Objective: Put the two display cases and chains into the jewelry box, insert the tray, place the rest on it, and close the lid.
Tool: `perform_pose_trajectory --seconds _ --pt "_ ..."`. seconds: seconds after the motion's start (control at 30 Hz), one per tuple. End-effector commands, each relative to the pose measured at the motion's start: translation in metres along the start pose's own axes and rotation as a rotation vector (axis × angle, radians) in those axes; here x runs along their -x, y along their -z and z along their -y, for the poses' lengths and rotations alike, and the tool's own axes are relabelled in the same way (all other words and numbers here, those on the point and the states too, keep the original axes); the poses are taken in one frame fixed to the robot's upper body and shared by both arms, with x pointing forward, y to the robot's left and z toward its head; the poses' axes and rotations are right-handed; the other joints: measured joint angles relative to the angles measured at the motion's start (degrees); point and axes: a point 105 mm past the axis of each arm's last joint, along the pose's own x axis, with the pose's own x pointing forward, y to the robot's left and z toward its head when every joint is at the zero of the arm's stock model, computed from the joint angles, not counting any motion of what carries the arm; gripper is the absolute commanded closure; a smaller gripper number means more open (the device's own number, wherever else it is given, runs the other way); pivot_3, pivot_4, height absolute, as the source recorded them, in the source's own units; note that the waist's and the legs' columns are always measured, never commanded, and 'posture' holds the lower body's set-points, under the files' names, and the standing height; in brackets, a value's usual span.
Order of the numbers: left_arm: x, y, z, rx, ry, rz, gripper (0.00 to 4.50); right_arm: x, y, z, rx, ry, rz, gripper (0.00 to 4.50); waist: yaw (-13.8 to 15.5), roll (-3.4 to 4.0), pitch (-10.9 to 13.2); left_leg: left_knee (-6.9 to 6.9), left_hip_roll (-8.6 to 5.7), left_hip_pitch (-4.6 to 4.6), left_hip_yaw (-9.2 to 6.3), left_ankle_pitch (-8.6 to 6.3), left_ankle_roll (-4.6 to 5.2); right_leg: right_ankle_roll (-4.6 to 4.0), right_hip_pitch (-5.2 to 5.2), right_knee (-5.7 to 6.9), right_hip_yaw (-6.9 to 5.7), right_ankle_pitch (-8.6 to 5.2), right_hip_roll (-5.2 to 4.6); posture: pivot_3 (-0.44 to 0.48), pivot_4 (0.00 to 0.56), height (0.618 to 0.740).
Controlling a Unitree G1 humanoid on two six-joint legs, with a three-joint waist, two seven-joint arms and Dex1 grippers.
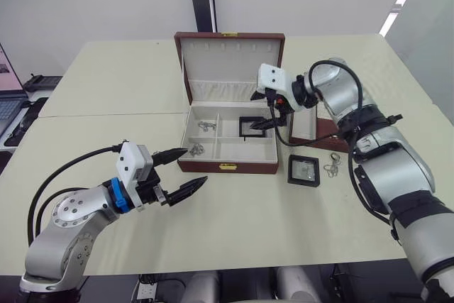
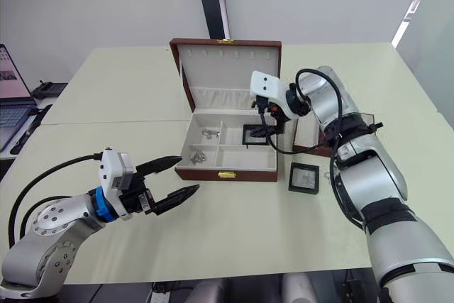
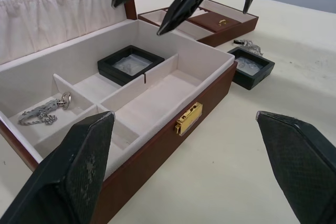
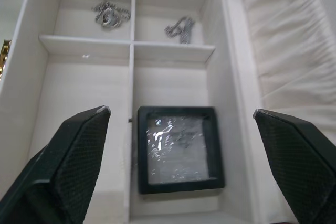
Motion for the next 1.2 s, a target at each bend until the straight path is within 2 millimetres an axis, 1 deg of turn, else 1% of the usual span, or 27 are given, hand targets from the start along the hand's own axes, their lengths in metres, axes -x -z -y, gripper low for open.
perform_pose_trajectory --seconds 0.03,0.13,0.17,0.23,0.3,0.37,0.53,0.67,0.77,0.83,0.97,1.07,1.13,1.2 --pt "0.001 -0.005 0.005 -0.028 0.016 0.023 0.0 0.016 -0.022 -0.009 0.096 0.056 0.096 0.01 0.15 0.0 0.0 0.0 0.01 0.0 -0.01 0.0 0.0 0.0 0.01 -0.01 0.0 0.0 -0.02 0.0 0.15 0.74" --pt "0.007 -0.003 0.003 -0.016 0.0 0.023 0.0 0.03 -0.023 -0.029 0.087 0.099 0.135 0.01 0.45 0.0 0.0 0.01 -0.01 -0.02 0.01 0.0 0.0 0.0 0.01 0.0 0.02 0.0 -0.05 0.0 0.15 0.74" --pt "0.01 -0.002 0.001 -0.009 -0.012 0.024 0.0 0.037 -0.02 -0.038 0.073 0.119 0.141 0.01 0.62 0.0 0.0 0.02 -0.01 -0.03 0.0 0.0 0.0 0.0 0.01 0.0 0.0 0.0 -0.05 0.0 0.15 0.74" --pt "0.016 0.0 -0.004 -0.005 -0.046 0.024 0.0 0.048 -0.013 -0.052 0.044 0.172 0.138 0.01 1.23 -0.01 0.0 0.0 -0.01 -0.05 -0.02 -0.01 0.01 0.0 0.01 -0.03 0.0 0.0 -0.05 0.0 0.15 0.74" --pt "0.026 0.003 -0.012 -0.001 -0.089 0.017 0.0 0.063 -0.004 -0.069 -0.019 0.224 0.135 0.01 1.45 -0.02 0.0 0.01 -0.01 -0.06 0.0 -0.01 0.01 0.0 0.02 -0.04 0.0 0.0 -0.05 0.0 0.15 0.74" --pt "0.036 0.007 -0.018 0.005 -0.125 0.006 0.0 0.075 0.004 -0.081 -0.072 0.269 0.12 0.01 1.42 -0.02 0.0 0.01 -0.01 -0.04 0.02 -0.01 0.02 0.01 0.06 -0.05 0.0 0.0 -0.05 0.0 0.15 0.74" --pt "0.065 0.021 -0.04 0.003 -0.256 -0.043 0.0 0.11 0.036 -0.108 -0.206 0.427 0.028 0.01 1.56 -0.04 -0.01 0.0 -0.06 0.0 0.25 -0.04 0.08 0.01 0.1 -0.06 -0.02 -0.01 -0.01 0.0 0.15 0.74" --pt "0.094 0.037 -0.059 0.003 -0.399 -0.11 0.0 0.139 0.07 -0.13 -0.225 0.542 -0.108 0.01 1.6 -0.08 -0.03 -0.01 -0.08 0.02 0.37 -0.15 0.27 0.01 0.15 -0.09 -0.02 -0.01 0.0 0.0 0.15 0.74" --pt "0.117 0.047 -0.075 0.014 -0.518 -0.157 0.0 0.161 0.09 -0.144 -0.278 0.633 -0.145 0.01 1.65 -0.09 -0.03 0.0 -0.1 0.04 0.46 -0.16 0.29 0.01 0.18 -0.07 -0.03 -0.01 0.02 0.0 0.15 0.74" --pt "0.128 0.052 -0.084 0.005 -0.579 -0.206 0.0 0.176 0.105 -0.158 -0.288 0.673 -0.183 0.01 1.64 -0.1 -0.04 0.0 -0.11 0.08 0.47 -0.16 0.29 0.02 0.22 -0.07 -0.03 -0.01 0.03 0.0 0.15 0.74" --pt "0.134 0.055 -0.096 0.003 -0.654 -0.233 0.0 0.199 0.126 -0.181 -0.346 0.726 -0.238 0.01 1.62 -0.17 -0.08 0.01 -0.08 0.13 0.46 -0.16 0.3 0.02 0.3 -0.08 -0.02 -0.01 0.03 0.0 0.15 0.74" --pt "0.129 0.055 -0.097 0.005 -0.671 -0.225 0.0 0.218 0.141 -0.2 -0.424 0.801 -0.273 0.01 1.62 -0.2 -0.1 0.0 -0.05 0.13 0.43 -0.16 0.29 0.02 0.31 -0.08 -0.04 -0.01 0.04 0.0 0.15 0.74" --pt "0.126 0.054 -0.096 0.005 -0.667 -0.223 0.0 0.224 0.145 -0.207 -0.44 0.824 -0.29 0.01 1.52 -0.2 -0.1 -0.01 -0.03 0.14 0.45 -0.17 0.29 0.02 0.31 -0.08 0.01 -0.02 0.03 0.0 0.15 0.74" --pt "0.125 0.059 -0.095 0.025 -0.665 -0.255 0.0 0.228 0.149 -0.213 -0.454 0.84 -0.301 0.01 1.39 -0.2 -0.1 -0.02 -0.01 0.16 0.46 -0.17 0.29 0.02 0.31 -0.07 0.02 -0.02 0.03 0.0 0.15 0.74"
